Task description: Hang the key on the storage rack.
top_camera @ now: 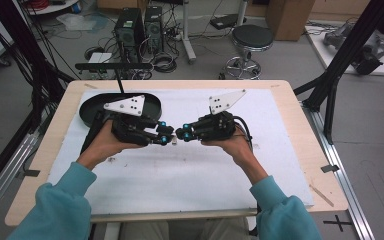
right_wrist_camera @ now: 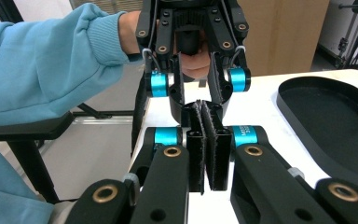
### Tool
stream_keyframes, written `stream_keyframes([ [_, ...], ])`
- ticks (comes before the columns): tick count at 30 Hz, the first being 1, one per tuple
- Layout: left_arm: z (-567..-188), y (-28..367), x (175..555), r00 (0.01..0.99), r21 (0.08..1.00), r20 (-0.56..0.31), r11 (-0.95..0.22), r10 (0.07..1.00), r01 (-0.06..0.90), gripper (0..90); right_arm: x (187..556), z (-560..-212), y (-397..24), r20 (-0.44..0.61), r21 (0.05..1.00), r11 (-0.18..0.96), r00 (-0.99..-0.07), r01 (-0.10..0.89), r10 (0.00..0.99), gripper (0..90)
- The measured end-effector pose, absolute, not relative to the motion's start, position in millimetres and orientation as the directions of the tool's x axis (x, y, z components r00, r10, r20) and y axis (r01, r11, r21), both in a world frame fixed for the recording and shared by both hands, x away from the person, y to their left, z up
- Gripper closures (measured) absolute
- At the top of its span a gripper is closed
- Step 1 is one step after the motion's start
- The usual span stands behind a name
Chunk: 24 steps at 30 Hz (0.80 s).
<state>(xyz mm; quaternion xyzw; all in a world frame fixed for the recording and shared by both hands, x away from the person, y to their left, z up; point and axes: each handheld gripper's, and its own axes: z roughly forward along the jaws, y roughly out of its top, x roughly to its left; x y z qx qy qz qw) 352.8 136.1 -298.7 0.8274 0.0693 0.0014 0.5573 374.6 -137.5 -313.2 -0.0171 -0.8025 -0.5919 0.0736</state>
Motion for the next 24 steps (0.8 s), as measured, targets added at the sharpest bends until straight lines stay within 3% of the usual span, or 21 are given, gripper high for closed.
stream_keyframes([
  [24,-298.3,136.5,351.8,0.987,0.906,-0.097,-0.399,0.129,0.141,86.9,376.5,-316.1,-133.0,0.144,0.945,0.304,-0.987,0.118,-0.066,88.7],
])
